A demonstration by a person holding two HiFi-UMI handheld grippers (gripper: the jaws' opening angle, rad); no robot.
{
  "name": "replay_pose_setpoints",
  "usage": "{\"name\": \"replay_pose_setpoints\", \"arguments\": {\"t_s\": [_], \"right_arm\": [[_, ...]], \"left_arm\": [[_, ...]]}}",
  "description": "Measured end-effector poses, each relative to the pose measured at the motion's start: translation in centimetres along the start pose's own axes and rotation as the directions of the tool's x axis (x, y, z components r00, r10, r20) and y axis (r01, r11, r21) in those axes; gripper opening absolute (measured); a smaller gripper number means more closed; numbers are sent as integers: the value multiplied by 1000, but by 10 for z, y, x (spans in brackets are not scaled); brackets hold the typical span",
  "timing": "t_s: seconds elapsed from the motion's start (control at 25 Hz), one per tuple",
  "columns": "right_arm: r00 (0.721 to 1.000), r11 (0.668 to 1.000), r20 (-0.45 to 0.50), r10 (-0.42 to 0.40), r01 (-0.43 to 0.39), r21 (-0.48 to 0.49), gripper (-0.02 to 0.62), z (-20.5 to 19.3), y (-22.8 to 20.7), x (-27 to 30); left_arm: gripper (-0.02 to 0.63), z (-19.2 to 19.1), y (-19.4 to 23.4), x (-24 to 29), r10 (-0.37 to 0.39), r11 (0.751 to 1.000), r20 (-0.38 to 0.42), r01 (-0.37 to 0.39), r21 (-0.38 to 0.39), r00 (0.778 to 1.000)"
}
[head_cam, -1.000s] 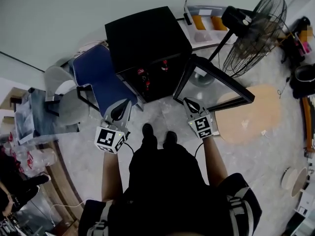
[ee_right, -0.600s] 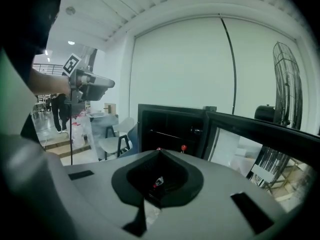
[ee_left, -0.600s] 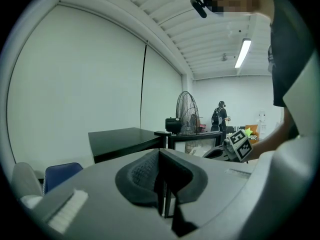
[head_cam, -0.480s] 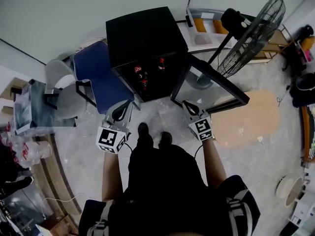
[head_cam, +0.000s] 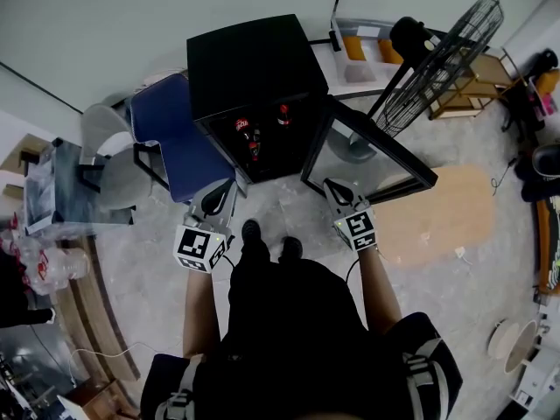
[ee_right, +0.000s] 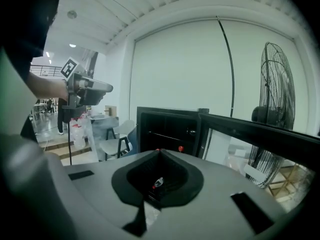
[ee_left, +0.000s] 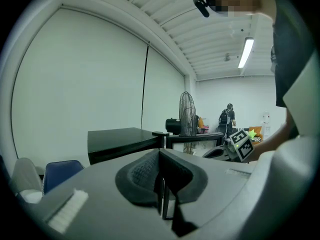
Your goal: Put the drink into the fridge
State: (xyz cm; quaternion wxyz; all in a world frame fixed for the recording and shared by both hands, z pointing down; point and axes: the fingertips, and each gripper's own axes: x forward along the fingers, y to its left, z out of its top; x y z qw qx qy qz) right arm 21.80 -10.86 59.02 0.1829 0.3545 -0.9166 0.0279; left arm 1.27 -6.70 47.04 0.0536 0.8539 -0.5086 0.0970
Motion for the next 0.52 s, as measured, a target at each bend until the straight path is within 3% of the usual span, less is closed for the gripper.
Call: {"name": "replay_pose_setpoints", "arguments": {"t_s": [0.52], "right_arm": [[1000,1000,15,6,-7,24,2,2,-1,6]], "left_arm": [[0,3,6,7,-11,1000,6,11,8,1000]]}}
